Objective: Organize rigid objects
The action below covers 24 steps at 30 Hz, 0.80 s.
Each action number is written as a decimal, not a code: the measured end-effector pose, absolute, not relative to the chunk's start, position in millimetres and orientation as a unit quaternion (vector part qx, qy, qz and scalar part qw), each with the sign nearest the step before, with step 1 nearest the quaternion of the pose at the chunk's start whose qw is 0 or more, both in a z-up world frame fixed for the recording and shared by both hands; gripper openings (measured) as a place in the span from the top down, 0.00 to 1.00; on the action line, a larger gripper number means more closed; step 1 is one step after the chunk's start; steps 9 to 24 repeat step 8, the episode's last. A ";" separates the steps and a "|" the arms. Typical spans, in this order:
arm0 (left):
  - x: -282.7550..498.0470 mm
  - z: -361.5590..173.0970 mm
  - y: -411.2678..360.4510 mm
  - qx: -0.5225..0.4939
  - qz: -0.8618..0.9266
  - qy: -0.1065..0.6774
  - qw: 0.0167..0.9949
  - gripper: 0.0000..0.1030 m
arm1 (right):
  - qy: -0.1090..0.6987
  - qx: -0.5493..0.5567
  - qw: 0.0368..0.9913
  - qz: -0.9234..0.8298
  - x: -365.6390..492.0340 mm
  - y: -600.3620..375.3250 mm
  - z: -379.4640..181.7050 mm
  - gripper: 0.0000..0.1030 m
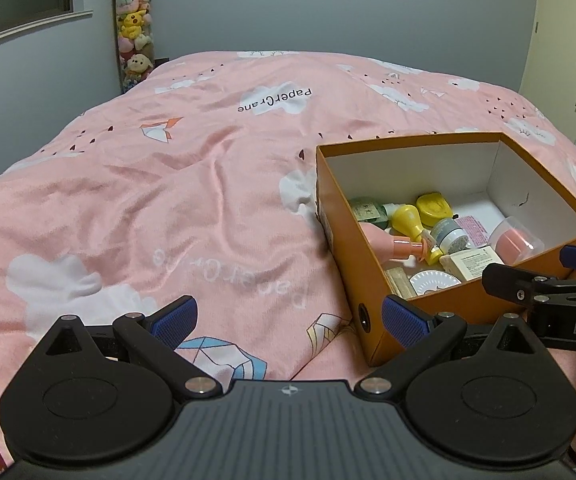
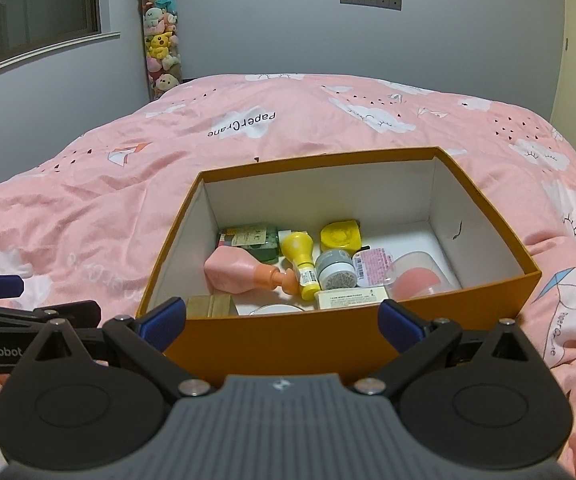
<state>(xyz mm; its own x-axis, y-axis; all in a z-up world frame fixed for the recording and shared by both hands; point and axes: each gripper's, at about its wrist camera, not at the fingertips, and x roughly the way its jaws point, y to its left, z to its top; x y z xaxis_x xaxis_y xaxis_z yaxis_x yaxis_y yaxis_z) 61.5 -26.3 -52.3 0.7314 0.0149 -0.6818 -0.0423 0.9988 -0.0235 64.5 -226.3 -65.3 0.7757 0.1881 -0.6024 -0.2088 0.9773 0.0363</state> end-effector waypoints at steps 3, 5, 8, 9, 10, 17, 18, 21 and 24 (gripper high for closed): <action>61.1 -52.3 -27.0 -0.019 0.013 0.364 0.931 0.00 | 0.318 -0.016 0.942 0.105 64.2 -226.0 -65.4 0.03; 60.5 -52.5 -27.6 -0.018 0.012 0.364 0.931 0.00 | 0.320 -0.016 0.941 0.106 65.0 -226.1 -65.8 0.03; 60.5 -52.5 -27.8 -0.019 0.014 0.365 0.931 0.00 | 0.322 -0.017 0.940 0.108 66.1 -226.3 -66.4 0.03; 60.5 -52.5 -27.8 -0.019 0.014 0.365 0.931 0.00 | 0.322 -0.017 0.940 0.108 66.1 -226.3 -66.4 0.03; 60.5 -52.5 -27.8 -0.019 0.014 0.365 0.931 0.00 | 0.322 -0.017 0.940 0.108 66.1 -226.3 -66.4 0.03; 60.5 -52.5 -27.8 -0.019 0.014 0.365 0.931 0.00 | 0.322 -0.017 0.940 0.108 66.1 -226.3 -66.4 0.03; 60.5 -52.5 -27.8 -0.019 0.014 0.365 0.931 0.00 | 0.322 -0.017 0.940 0.108 66.1 -226.3 -66.4 0.03; 60.5 -52.5 -27.8 -0.019 0.014 0.365 0.931 0.00 | 0.322 -0.017 0.940 0.108 66.1 -226.3 -66.4 0.03; 60.5 -52.5 -27.8 -0.019 0.014 0.365 0.931 0.00 | 0.322 -0.017 0.940 0.108 66.1 -226.3 -66.4 0.03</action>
